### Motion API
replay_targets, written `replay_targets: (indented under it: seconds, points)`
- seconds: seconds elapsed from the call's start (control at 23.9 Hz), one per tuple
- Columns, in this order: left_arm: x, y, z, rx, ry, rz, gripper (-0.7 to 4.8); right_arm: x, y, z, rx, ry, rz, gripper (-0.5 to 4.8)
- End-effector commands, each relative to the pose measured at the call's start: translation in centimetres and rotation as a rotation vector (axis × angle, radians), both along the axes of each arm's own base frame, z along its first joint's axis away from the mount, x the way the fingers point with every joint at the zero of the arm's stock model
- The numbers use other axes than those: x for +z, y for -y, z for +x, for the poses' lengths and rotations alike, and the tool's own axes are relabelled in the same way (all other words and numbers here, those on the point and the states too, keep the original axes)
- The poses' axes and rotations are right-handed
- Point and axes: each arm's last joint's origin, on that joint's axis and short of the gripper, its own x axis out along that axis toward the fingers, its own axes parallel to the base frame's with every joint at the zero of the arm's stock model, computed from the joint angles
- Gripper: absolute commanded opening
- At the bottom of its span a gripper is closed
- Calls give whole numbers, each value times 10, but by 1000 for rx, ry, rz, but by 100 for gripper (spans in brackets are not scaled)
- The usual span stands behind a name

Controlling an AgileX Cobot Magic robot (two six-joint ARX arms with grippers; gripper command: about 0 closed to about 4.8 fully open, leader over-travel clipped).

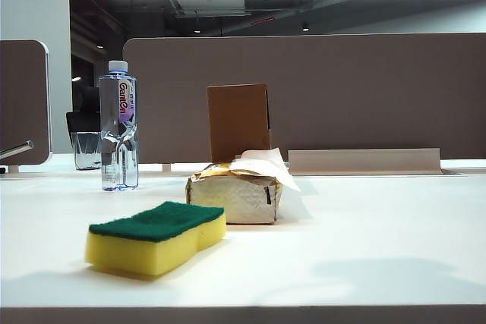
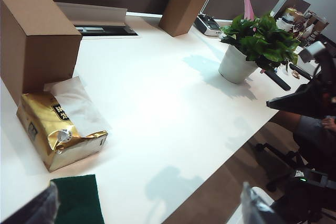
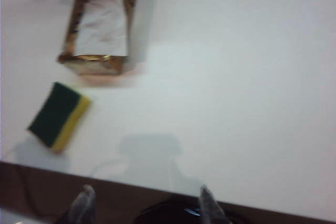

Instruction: Move the sponge from right to left to wipe the table, avoiding obstacles on the table, and finally reaching the bottle of mineral water.

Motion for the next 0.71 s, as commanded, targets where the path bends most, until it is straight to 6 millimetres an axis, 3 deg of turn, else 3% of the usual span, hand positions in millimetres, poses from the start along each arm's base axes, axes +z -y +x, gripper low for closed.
replay_targets:
  seconds: [0.04, 0.38, 0.71]
  points:
    - [0, 0, -1, -17, -8, -1, 479, 4, -3, -5, 54, -42, 109, 272]
    - [-18, 1, 18, -37, -212, 47, 479, -2, -4, -14, 63, -156, 137, 274]
    - [-44, 10, 66, -146, -400, 132, 479, -3, -4, -15, 73, -164, 149, 274]
